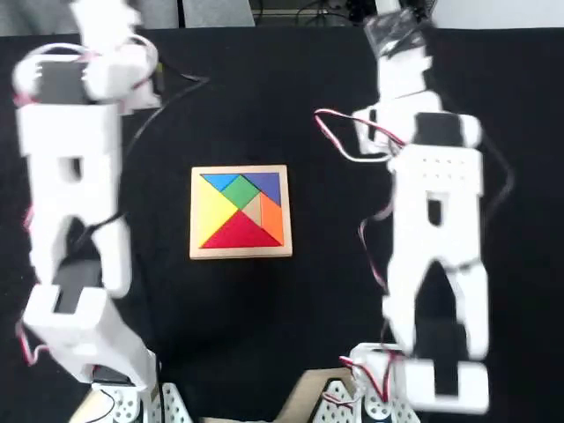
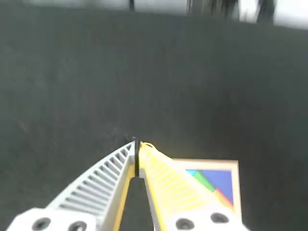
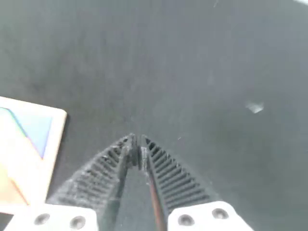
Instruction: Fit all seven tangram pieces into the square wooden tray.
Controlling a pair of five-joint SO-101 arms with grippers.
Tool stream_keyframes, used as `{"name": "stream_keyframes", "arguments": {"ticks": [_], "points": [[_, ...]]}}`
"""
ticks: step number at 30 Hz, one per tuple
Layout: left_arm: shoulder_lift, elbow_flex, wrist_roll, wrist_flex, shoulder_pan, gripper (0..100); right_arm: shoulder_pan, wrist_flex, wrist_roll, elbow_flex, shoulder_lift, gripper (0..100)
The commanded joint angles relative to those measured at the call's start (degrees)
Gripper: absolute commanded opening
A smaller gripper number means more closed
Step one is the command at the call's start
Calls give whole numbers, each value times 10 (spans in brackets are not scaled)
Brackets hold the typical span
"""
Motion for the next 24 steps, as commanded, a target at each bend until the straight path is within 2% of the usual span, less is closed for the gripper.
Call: {"name": "stream_keyframes", "arguments": {"ticks": [1,5,8,13,24], "points": [[-95,-80,-8,52,-15,30,6,107,-4,-88,-142,11],[-207,-52,-27,58,-44,30,3,181,-6,-112,-244,11],[-318,19,-44,58,-50,30,3,193,-6,-111,-323,11],[-506,173,-61,44,-47,30,3,194,-6,-112,-441,11],[-887,556,-107,-57,-49,30,3,220,-3,-108,-629,11]]}}
